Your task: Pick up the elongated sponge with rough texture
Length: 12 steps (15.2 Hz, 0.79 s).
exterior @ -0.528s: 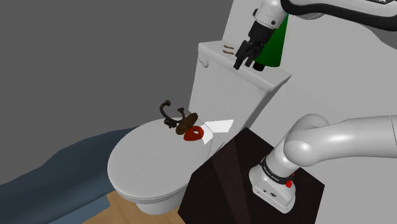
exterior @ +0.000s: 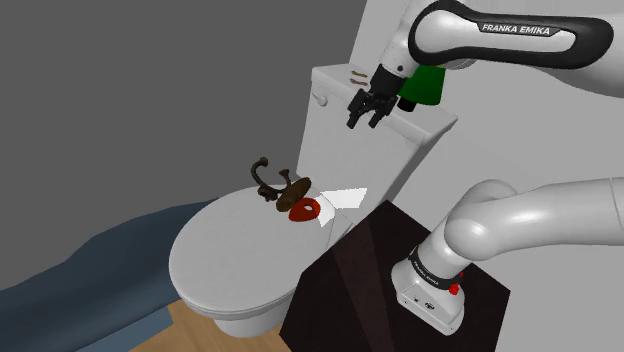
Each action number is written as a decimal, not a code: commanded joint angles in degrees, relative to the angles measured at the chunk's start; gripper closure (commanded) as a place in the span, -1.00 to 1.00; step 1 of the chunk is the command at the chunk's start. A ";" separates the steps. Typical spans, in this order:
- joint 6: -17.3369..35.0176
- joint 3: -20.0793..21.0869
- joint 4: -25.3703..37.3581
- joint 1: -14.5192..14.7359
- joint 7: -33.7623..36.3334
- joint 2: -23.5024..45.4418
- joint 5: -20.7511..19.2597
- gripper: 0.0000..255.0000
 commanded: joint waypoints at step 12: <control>34.56 1.93 -11.07 0.01 12.93 19.91 13.01 -1.00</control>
